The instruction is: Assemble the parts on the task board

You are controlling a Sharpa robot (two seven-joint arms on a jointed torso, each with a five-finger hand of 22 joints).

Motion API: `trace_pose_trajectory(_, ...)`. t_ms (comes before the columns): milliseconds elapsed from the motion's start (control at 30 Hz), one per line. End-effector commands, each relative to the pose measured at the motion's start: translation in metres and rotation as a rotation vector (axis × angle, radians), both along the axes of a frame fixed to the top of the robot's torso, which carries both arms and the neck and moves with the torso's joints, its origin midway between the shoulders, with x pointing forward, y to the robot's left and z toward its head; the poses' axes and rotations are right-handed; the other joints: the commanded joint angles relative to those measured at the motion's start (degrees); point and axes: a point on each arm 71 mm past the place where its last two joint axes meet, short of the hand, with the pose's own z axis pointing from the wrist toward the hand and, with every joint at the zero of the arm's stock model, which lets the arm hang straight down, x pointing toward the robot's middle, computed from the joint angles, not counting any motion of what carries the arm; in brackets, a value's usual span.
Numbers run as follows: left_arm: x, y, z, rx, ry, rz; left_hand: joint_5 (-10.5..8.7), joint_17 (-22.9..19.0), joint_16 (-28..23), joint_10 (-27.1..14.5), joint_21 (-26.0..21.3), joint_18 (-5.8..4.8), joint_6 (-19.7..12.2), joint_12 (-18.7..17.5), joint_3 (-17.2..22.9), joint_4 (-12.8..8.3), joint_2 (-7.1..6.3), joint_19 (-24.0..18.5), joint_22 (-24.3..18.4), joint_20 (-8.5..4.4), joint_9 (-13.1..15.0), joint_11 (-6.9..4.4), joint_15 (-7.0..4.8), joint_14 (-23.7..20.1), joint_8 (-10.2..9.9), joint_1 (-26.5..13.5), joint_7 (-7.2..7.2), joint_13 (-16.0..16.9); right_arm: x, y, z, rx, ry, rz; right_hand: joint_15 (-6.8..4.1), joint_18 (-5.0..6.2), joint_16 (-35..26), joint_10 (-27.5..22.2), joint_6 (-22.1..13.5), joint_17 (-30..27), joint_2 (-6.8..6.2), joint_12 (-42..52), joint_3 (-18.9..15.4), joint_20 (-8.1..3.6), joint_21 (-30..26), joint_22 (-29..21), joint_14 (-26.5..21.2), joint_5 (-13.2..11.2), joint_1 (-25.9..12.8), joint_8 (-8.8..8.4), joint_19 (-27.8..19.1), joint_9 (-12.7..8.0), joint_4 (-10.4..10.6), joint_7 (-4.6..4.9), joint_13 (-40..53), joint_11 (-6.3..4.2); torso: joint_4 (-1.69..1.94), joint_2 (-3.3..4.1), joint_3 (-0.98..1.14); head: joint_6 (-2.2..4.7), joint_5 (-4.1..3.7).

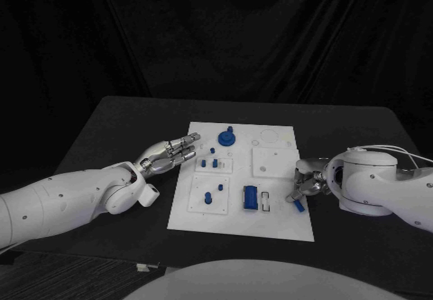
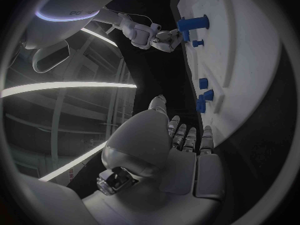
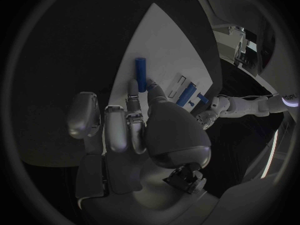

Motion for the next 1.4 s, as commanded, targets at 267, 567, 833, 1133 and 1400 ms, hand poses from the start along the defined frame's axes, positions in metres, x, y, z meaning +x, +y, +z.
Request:
trace_pose_trajectory(267,-0.001,-0.003,0.006,-0.068,-0.066,-0.024,1.04,-0.41,-0.55,-0.09,-0.53,-1.8,0.12,0.81,0.73,0.29,-0.06,-0.05,-0.17,-0.08,0.82,0.69,0.81,0.27,0.7,0.68,0.04,0.12,-0.004,0.0,-0.004,0.227,0.106,-0.215,-1.41,2.17,1.94,6.58,-1.8,2.24,-3.13,-0.49,24.21,-0.03,0.45,9.04,2.99,3.36,-5.31,0.21,0.82,-4.54,-6.5,-1.08,14.43,-1.13,0.0,-0.03,0.0,-0.01,-0.07)
trace_pose_trajectory(567,-0.001,-0.003,0.006,-0.068,-0.063,-0.026,1.09,-0.41,-0.55,-0.06,-0.53,-1.78,0.07,0.84,0.77,0.28,-0.06,-0.05,-0.17,-0.06,0.81,0.88,0.82,0.27,0.68,0.74,0.01,0.13,-0.008,0.005,-0.008,0.378,0.25,-0.366,-1.65,2.18,1.88,6.58,-1.76,2.23,-3.57,-0.49,27.02,-0.25,0.45,9.03,3.03,4.05,-7.89,1.47,0.93,-3.81,-6.91,-1.4,14.43,-1.41,-0.03,0.01,0.0,-0.01,-0.05)
trace_pose_trajectory(833,-0.001,-0.003,0.005,-0.068,-0.06,-0.027,1.09,-0.41,-0.55,-0.06,-0.53,-1.78,0.07,0.84,0.77,0.28,-0.06,-0.05,-0.17,-0.06,0.81,0.88,0.82,0.27,0.68,0.74,0.01,0.13,-0.007,0.008,-0.011,0.469,0.32,-0.482,-1.76,2.21,1.93,6.58,-1.79,2.33,-3.64,-0.49,27.94,-0.35,0.31,8.99,3.07,4.06,-9.12,2.04,0.9,-3.45,-6.79,-1.59,14.43,-1.55,0.01,-0.05,-0.01,-0.01,-0.18)
trace_pose_trajectory(1133,-0.001,-0.004,0.005,-0.068,-0.059,-0.029,1.12,-0.41,-0.55,-0.05,-0.53,-1.78,0.04,0.86,0.81,0.27,-0.05,-0.05,-0.17,-0.02,0.8,0.97,0.87,0.27,0.67,0.79,-0.01,0.13,-0.004,0.011,-0.014,0.502,0.348,-0.533,-1.85,2.3,1.8,6.58,-1.98,2.17,-3.49,-0.49,28.83,-0.43,-0.12,8.86,3.04,3.21,-10.07,2.61,0.73,-3.03,-6.65,-1.75,14.43,-1.67,0.0,-0.01,-0.02,-0.01,-0.17)
trace_pose_trajectory(1400,-0.001,-0.004,0.005,-0.068,-0.057,-0.029,1.12,-0.41,-0.55,-0.05,-0.53,-1.78,0.04,0.86,0.81,0.27,-0.05,-0.05,-0.17,-0.02,0.8,0.97,0.87,0.27,0.67,0.79,-0.01,0.13,0.0,0.014,-0.015,0.483,0.326,-0.518,-1.84,2.45,1.49,6.58,-2.74,1.77,-3.45,-0.49,29.4,-0.45,-0.98,8.63,2.94,1.99,-10.97,2.99,0.42,-2.63,-6.34,-1.69,14.43,-1.64,0.02,0.01,-0.02,-0.01,-0.18)
